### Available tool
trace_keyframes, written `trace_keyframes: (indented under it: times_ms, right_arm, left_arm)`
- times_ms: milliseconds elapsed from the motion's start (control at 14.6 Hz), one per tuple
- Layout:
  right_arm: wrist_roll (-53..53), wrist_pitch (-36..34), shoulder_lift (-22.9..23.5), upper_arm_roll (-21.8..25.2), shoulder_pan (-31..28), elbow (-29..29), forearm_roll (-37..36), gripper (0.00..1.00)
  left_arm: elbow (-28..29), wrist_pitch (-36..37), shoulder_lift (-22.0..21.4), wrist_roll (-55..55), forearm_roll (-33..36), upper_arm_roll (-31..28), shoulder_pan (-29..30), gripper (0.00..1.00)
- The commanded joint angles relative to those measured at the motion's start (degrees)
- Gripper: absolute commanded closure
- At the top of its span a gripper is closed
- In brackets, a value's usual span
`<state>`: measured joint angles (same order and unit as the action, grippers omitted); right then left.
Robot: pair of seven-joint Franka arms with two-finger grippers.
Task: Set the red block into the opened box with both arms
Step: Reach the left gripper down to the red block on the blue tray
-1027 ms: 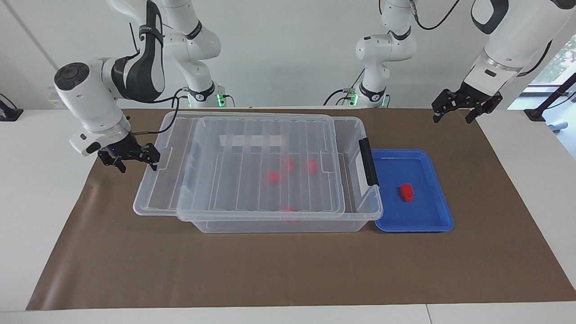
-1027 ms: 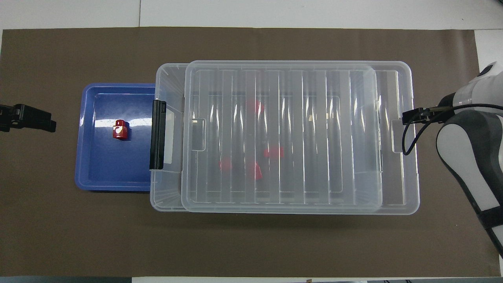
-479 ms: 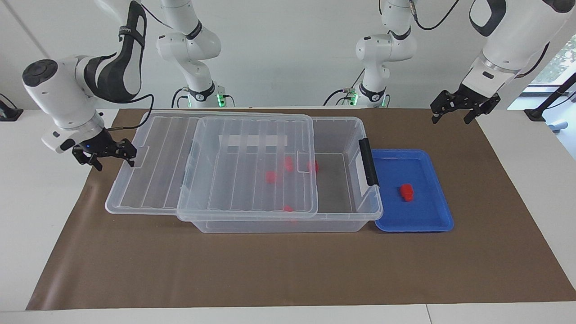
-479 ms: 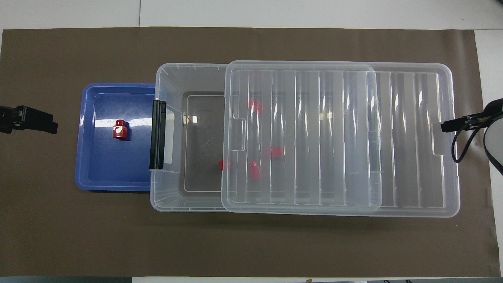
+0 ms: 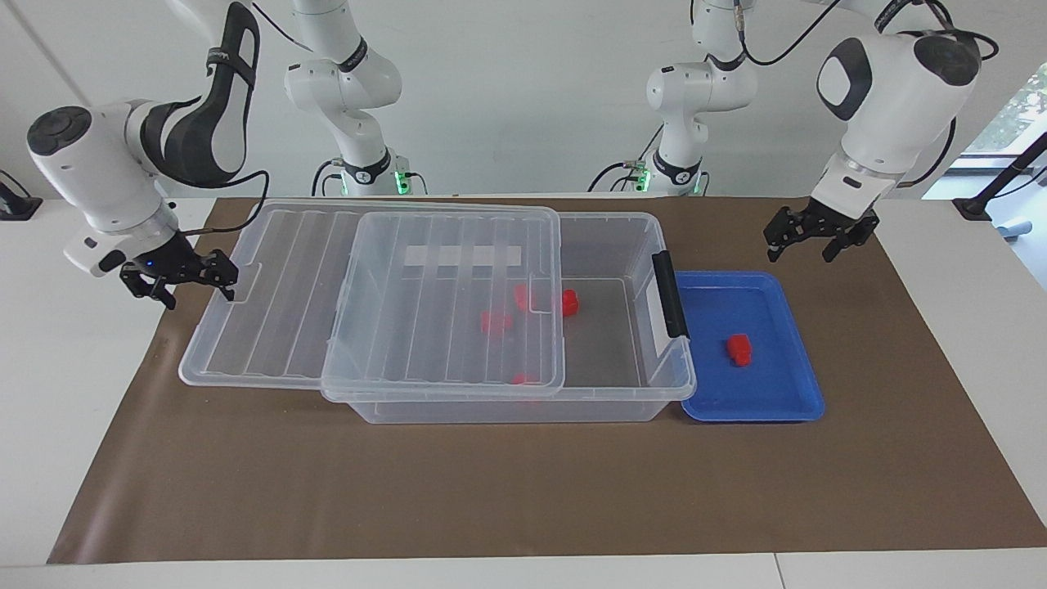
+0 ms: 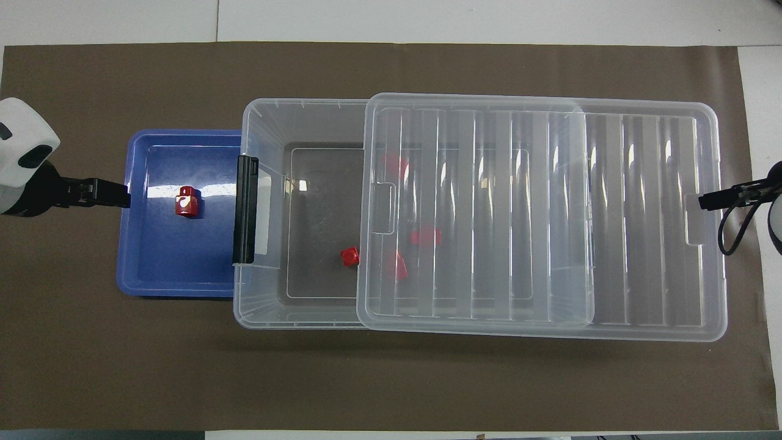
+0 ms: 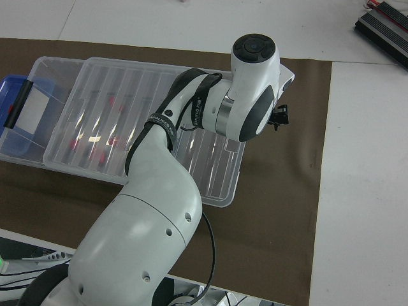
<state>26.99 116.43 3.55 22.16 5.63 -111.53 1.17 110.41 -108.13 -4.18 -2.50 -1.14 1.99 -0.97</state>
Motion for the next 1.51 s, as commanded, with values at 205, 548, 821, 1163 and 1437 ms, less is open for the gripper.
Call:
trace_keyframes:
  times_ms: [205,548,821,1163,1437]
  right_arm:
    - [3.4,1.3,0.1,1.4,-0.2,-0.7,0.4,0.0]
    - [3.0,0.5,0.3,1.0,-0.2,0.6,0.5,0.0]
    - [-1.8,-4.6,0.8,-2.3,-0.2,5.6,0.4,0.0]
    - [-11.7,-18.6,0.9,-7.9,-0.3,18.1,-0.6,0.0]
    - [-14.6,-27.8,0.0,-11.1,-0.4,22.5,-0.6,0.0]
  left_arm:
    - [8.1,-12.4,4.8,0.0,-0.3,0.1,-0.2,0.0]
    - [13.5,-25.5,8.9,1.0,-0.3,0.2,-0.3,0.0]
    - [13.8,-32.8,13.3,2.6,-0.3,0.2,-2.4,0.0]
    - [14.8,-33.2,14.1,0.0,-0.3,0.1,-1.6,0.0]
    - [16.4,-37.2,14.5,-0.1,-0.3,0.2,-1.8,0.0]
